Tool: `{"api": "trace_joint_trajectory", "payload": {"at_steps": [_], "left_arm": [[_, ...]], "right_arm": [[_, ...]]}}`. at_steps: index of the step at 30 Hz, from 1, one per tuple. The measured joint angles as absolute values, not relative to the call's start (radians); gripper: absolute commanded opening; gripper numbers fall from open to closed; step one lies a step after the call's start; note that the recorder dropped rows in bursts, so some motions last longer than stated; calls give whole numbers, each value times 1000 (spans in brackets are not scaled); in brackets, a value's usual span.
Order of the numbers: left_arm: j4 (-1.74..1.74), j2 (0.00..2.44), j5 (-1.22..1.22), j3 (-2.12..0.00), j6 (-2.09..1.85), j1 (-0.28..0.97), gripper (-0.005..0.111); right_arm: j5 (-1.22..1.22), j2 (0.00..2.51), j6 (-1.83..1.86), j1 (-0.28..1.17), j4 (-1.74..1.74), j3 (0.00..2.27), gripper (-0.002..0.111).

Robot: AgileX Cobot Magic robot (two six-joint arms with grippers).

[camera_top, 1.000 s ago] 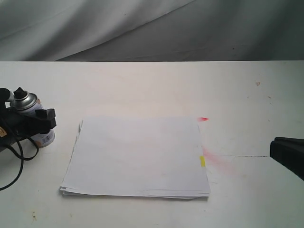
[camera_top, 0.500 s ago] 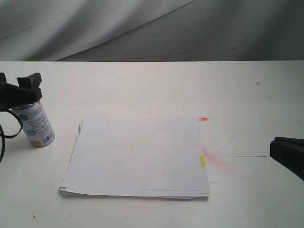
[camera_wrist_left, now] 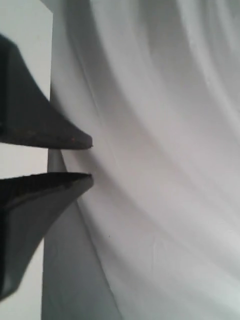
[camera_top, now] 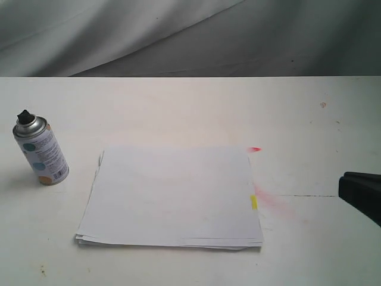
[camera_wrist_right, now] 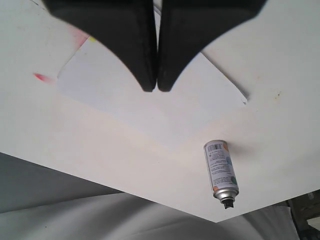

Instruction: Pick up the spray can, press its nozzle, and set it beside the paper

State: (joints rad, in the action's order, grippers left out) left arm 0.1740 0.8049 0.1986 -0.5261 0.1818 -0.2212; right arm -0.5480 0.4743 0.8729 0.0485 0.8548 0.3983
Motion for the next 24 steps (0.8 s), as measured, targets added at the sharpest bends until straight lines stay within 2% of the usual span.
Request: {"api": "trace_joint_trajectory", "payload": {"at_steps": [1, 11, 19, 24], "left_arm": [[174, 764, 165, -526, 190, -225, 0], [161, 373, -294, -526, 270, -232, 0], [-125, 43, -471, -526, 175, -232, 0], [-249, 3, -551, -528, 108, -232, 1]], "right_arm": [[-548, 474, 873, 49, 855, 398, 0], [-548, 474, 873, 49, 855, 398, 0], [-548, 474, 873, 49, 855, 398, 0], [-548, 474, 873, 49, 857, 398, 0]]}}
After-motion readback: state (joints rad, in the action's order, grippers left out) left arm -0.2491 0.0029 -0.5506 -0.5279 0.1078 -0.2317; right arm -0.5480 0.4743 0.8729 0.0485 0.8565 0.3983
